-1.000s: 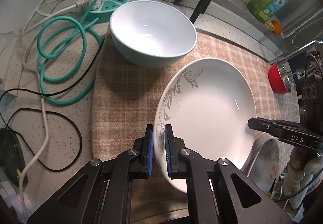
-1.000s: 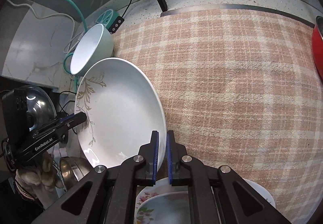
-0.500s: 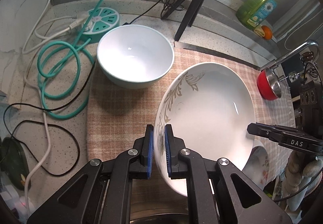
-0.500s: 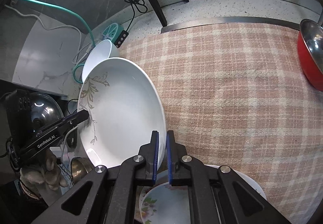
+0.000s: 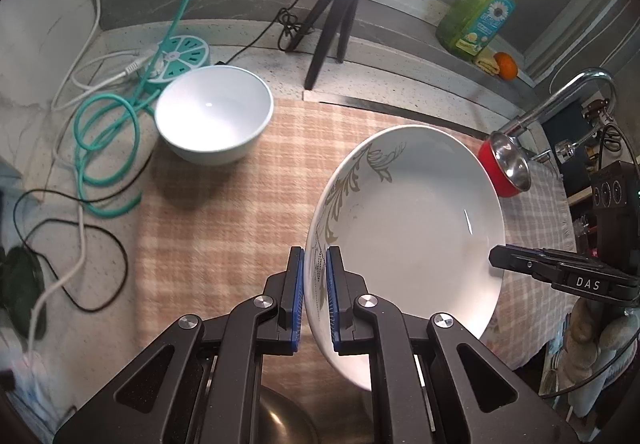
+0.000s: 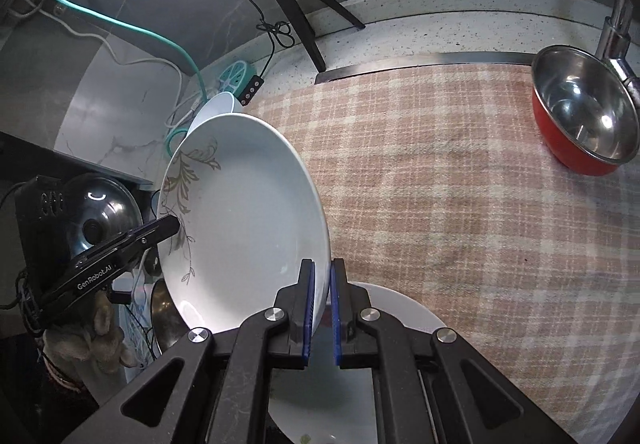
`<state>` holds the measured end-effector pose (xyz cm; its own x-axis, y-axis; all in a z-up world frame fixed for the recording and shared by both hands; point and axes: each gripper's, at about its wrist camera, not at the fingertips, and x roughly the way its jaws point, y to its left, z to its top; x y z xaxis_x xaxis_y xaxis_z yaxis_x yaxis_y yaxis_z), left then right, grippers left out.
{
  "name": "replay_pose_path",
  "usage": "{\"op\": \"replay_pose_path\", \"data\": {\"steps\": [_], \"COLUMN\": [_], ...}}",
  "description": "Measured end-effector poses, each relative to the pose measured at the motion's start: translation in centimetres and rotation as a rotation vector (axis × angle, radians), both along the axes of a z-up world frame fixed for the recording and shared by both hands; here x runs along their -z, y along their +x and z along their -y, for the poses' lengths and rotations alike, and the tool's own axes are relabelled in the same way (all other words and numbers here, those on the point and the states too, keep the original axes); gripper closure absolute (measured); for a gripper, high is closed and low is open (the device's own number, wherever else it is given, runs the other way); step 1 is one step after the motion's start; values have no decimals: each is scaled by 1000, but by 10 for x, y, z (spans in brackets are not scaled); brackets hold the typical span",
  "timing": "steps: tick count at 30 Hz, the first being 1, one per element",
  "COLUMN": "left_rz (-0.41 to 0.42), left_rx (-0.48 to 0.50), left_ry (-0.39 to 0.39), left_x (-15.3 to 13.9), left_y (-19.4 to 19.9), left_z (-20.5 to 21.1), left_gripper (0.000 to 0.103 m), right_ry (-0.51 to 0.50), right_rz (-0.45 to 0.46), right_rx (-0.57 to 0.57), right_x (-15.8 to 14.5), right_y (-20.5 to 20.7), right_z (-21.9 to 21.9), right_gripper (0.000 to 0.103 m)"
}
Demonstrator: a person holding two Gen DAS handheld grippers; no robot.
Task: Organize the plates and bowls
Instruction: 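Lift the leaf-pattern plate and lower it onto the rose-pattern plate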
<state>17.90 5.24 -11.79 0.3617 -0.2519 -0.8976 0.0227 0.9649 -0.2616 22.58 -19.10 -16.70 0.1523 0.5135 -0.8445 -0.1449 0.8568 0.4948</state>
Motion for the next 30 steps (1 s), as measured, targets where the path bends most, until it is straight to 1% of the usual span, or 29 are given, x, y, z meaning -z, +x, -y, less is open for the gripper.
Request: {"op": "replay_pose_path", "data": {"steps": [6,15,30], "left_rz": [-9,-24,-68], "left_rx": [-25,-67,-126], "left_ry": [-26,-47,-73], "left_x": [4,14,37], "left_y": [-25,-60,-100], "left_z": [28,57,68], "left_gripper": [94,94,94], "right_ry": [-16,-25,-48], "right_rz": [-1,-31,-90], "right_rx": [-28,-59,-124], "right_x": [-3,7,30], "right_y": [-15,-41,-73], "right_z": [27,56,68], "right_gripper": [96,96,96]}}
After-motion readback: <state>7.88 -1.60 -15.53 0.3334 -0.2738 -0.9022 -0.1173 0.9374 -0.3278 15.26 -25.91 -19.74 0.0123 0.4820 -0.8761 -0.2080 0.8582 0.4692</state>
